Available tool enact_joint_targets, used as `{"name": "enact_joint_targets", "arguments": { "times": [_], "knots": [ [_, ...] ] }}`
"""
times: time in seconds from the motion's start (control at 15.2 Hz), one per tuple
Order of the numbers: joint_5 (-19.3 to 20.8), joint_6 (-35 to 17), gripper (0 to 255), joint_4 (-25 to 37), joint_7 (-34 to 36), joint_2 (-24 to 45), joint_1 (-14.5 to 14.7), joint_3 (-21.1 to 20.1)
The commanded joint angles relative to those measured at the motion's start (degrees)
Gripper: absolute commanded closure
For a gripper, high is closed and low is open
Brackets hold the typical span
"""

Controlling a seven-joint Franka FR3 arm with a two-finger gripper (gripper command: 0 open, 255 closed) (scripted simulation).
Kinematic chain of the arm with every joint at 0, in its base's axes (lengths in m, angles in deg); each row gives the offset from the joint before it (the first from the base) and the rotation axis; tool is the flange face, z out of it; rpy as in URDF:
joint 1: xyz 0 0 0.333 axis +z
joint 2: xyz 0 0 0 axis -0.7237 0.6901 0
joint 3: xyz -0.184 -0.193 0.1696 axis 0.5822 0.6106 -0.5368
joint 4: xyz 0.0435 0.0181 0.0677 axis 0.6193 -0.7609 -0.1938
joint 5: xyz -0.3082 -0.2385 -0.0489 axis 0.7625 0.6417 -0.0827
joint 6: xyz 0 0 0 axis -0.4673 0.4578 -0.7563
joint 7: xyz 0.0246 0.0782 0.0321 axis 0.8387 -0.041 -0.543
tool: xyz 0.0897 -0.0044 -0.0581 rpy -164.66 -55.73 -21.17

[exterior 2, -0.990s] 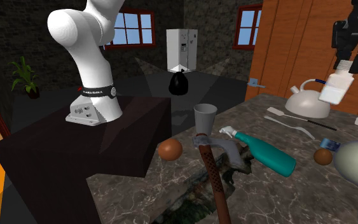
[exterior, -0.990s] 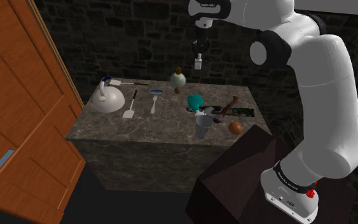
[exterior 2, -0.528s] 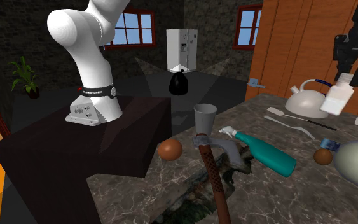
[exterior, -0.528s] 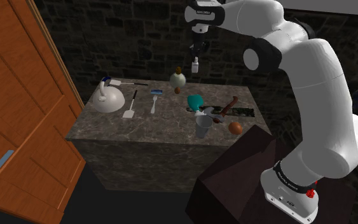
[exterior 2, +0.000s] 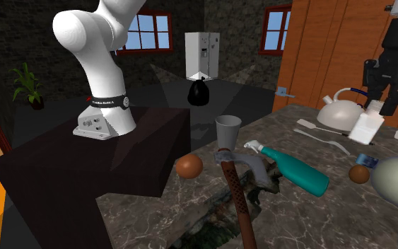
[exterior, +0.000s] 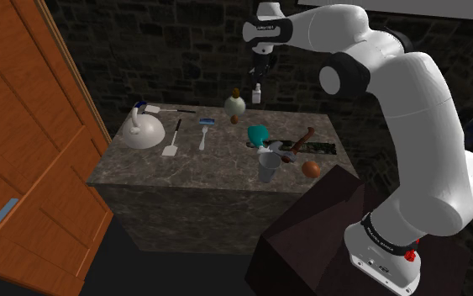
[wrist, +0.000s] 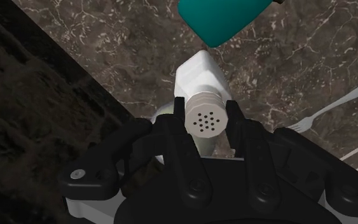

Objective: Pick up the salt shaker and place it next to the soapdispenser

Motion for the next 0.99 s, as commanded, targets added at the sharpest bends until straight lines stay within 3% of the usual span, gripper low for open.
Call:
{"name": "enact_joint_targets", "arguments": {
  "times": [0.0, 0.92],
  "knots": [
    [-0.2, -1.3, 255, -0.7, -0.1, 0.6, 0.0, -0.1],
    [-1.4, -9.1, 255, -4.6, -1.0, 4.7, 0.1, -1.0]
  ]
}}
